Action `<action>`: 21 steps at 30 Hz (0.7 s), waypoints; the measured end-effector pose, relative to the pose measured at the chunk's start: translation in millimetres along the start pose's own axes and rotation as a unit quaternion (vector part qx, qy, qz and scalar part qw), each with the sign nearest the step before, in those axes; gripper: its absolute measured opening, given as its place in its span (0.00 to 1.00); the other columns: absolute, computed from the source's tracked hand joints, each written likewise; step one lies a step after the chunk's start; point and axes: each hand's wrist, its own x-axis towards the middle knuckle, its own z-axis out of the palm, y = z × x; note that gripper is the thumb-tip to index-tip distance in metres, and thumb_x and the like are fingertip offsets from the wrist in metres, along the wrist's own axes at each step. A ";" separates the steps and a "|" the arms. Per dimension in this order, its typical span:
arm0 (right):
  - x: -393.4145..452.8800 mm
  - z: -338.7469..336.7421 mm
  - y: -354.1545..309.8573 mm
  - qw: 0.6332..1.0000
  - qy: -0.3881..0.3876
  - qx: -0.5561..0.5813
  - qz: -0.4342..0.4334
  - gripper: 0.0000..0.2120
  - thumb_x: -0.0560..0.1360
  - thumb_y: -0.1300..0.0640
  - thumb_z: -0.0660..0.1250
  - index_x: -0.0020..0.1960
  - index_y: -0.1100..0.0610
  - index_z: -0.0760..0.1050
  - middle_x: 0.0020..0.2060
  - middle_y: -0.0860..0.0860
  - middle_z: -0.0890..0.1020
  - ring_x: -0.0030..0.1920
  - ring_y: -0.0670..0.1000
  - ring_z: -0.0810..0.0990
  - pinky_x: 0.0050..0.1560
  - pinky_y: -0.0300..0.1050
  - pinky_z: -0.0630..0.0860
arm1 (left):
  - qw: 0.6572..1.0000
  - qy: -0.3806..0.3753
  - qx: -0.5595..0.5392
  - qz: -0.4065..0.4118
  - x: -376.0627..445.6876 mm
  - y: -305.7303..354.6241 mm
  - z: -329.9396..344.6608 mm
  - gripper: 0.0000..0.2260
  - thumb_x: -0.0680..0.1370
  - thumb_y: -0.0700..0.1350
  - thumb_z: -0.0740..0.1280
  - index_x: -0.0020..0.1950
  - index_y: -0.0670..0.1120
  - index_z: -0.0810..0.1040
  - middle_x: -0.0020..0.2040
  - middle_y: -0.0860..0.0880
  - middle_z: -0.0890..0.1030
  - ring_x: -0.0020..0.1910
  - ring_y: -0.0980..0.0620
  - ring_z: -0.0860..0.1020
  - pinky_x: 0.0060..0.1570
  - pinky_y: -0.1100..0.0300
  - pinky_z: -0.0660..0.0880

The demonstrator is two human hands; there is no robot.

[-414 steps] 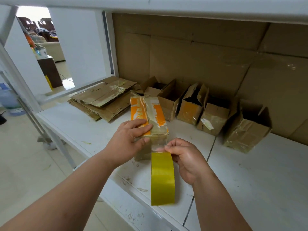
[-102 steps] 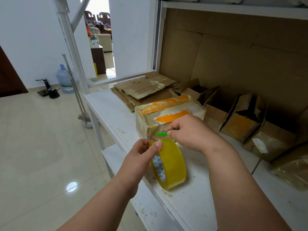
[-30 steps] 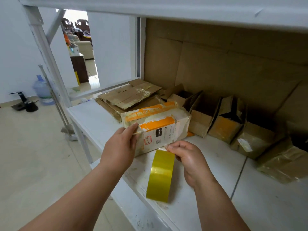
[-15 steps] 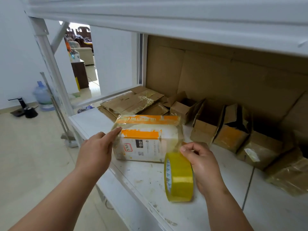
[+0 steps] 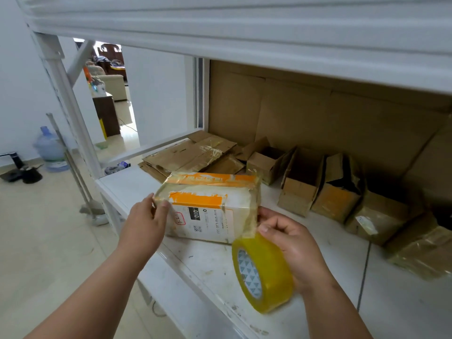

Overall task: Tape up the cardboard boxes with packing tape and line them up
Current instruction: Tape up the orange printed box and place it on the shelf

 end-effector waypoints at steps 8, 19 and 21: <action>-28.3 1.0 0.0 0.994 -0.057 0.075 0.047 0.04 0.74 0.65 0.67 0.41 0.64 0.76 0.52 0.56 0.86 0.56 0.56 0.84 0.63 0.63 0.75 | 0.974 -0.055 -0.154 -0.157 12.3 17.1 8.6 0.36 0.71 0.64 0.72 0.72 0.46 0.68 0.72 0.45 0.62 0.65 0.40 0.71 0.67 0.44 0.69; -32.9 -21.4 -1.1 0.997 0.008 0.072 0.030 0.10 0.73 0.63 0.70 0.33 0.56 0.80 0.67 0.44 0.76 0.58 0.52 0.83 0.65 0.63 0.73 | 0.962 -0.064 -0.233 -0.124 5.8 27.5 24.8 0.26 0.78 0.52 0.70 0.73 0.48 0.69 0.70 0.47 0.70 0.63 0.42 0.74 0.60 0.46 0.73; -29.7 -18.3 -3.8 0.996 -0.013 0.074 0.039 0.11 0.72 0.64 0.71 0.32 0.55 0.81 0.67 0.44 0.76 0.58 0.53 0.83 0.67 0.63 0.72 | 0.969 -0.056 -0.201 -0.128 -0.5 31.0 26.2 0.31 0.77 0.55 0.70 0.77 0.50 0.65 0.74 0.47 0.64 0.69 0.42 0.69 0.66 0.41 0.70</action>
